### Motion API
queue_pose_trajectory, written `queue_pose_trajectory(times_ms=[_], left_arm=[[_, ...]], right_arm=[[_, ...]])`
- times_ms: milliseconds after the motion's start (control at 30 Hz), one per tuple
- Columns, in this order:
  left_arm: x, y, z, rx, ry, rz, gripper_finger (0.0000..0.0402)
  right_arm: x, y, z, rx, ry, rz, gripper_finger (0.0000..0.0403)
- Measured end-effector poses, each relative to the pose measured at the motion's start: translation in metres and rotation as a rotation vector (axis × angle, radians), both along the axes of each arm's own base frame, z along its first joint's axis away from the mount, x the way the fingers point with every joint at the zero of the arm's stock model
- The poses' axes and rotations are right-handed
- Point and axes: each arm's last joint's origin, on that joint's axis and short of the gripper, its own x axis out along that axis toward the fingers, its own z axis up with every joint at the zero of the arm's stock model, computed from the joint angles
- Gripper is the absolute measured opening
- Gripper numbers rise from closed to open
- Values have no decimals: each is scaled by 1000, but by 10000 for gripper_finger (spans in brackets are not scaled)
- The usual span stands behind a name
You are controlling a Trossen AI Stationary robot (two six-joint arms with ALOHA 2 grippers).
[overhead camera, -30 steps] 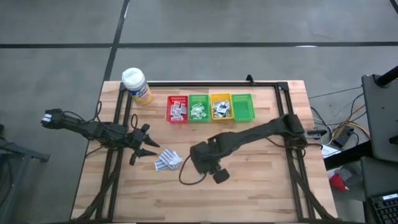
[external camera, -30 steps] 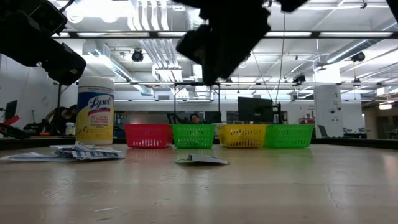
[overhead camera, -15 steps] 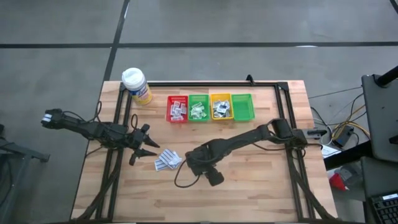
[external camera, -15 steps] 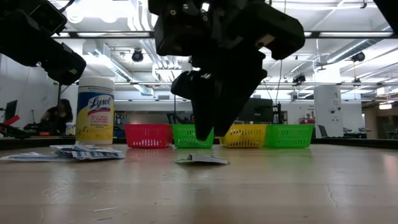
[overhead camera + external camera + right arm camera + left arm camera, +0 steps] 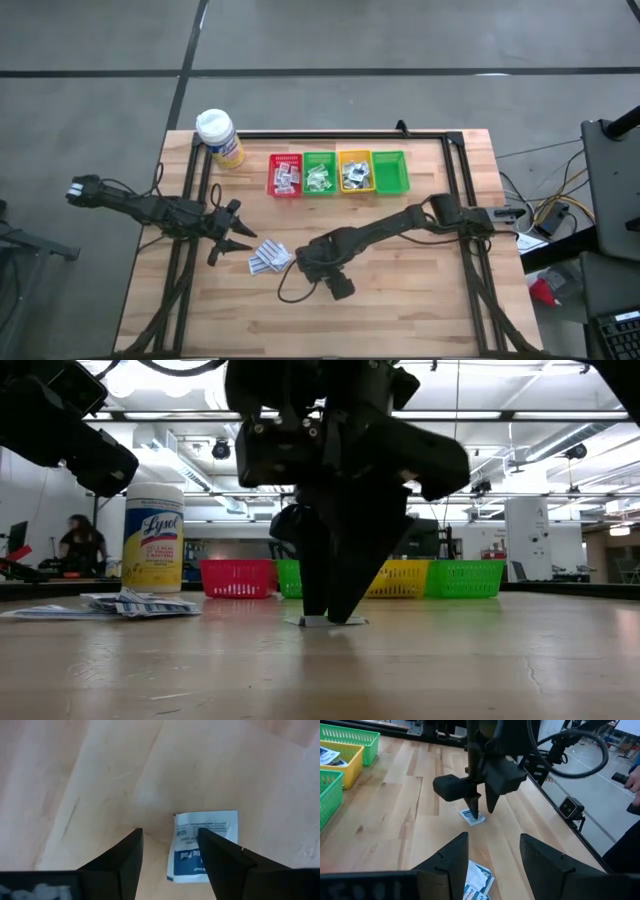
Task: Pick & Place First Aid Supplies
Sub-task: Put the alcohol pad into the yellow bin
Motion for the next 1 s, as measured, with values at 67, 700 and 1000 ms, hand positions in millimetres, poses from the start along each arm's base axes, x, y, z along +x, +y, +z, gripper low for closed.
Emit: queue_pose_trajectory(times_ms=[67, 700, 1000], left_arm=[[0, 0, 0, 0, 0, 0, 172], [0, 0, 0, 2, 1, 0, 172], [0, 0, 0, 2, 2, -1, 172]], right_arm=[[1, 0, -3, -6, 7, -22, 184], [7, -1, -5, -197, -15, -57, 17], [14, -18, 69, -206, 17, 40, 8]])
